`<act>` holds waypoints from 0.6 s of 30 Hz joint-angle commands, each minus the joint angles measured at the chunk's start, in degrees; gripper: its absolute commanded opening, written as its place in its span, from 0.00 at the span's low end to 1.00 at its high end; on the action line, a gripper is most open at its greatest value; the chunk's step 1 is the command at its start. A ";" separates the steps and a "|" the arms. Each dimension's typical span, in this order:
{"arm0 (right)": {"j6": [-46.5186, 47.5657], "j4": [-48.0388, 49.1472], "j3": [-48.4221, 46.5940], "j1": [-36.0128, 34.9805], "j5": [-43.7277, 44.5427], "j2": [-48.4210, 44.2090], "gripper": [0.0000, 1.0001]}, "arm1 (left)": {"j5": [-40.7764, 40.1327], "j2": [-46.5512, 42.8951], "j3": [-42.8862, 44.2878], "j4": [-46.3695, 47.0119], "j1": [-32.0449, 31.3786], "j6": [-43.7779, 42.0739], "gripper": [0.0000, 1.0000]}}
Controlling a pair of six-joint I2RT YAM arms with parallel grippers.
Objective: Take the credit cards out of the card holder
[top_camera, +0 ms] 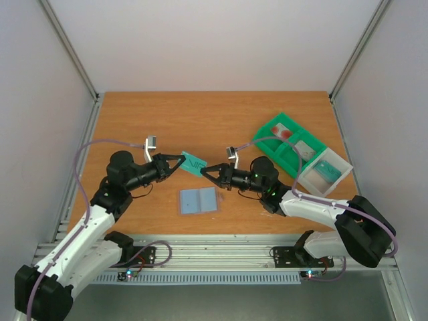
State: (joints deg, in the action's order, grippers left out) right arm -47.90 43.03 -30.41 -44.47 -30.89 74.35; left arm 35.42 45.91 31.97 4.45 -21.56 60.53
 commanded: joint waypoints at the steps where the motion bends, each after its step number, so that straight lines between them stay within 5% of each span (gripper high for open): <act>1: -0.20 4.33 -0.75 -0.30 1.29 0.33 0.03 | 0.31 0.78 -1.47 5.66 0.03 1.52 0.00; 8: 0.08 5.07 0.35 -0.33 1.67 0.10 0.01 | -0.62 -0.28 -1.49 3.62 0.03 0.66 0.07; 13: 0.71 4.97 1.02 -0.20 1.32 0.28 0.01 | -1.48 -1.14 -0.80 -0.03 0.03 -1.36 0.31; 18: 0.88 4.02 1.86 1.30 0.27 0.01 0.01 | -3.54 -2.39 2.14 -9.30 0.03 -5.08 0.70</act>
State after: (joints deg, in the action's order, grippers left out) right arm -48.07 45.93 -29.39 -44.25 -30.50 74.41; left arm 33.93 45.28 31.05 1.54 -21.47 59.35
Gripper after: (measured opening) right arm 0.016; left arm 0.614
